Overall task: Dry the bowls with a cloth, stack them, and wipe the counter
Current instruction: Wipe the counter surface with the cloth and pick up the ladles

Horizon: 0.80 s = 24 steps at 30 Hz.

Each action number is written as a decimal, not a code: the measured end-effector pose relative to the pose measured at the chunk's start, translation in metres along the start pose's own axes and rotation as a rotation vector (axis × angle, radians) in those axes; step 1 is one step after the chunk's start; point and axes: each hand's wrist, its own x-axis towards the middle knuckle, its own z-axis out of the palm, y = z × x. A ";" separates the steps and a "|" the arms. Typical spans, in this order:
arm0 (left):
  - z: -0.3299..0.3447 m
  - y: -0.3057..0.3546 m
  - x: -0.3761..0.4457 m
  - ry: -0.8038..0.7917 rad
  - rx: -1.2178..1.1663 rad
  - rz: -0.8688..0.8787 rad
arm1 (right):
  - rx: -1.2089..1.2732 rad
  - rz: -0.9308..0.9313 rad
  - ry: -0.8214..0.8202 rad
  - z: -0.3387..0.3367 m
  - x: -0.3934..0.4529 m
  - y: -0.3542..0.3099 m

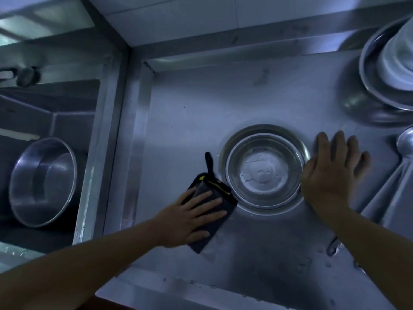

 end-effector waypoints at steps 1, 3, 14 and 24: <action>-0.003 -0.010 0.010 0.017 -0.006 -0.005 | 0.003 0.007 -0.008 0.000 0.000 0.000; -0.011 -0.033 0.037 0.070 -0.003 -0.080 | -0.002 0.020 -0.023 0.000 0.000 0.000; -0.069 -0.122 0.184 0.163 -0.316 -0.796 | -0.061 0.011 0.002 0.001 0.000 0.001; -0.047 -0.035 0.150 0.207 -0.400 -0.955 | -0.064 0.044 -0.072 -0.005 0.002 -0.003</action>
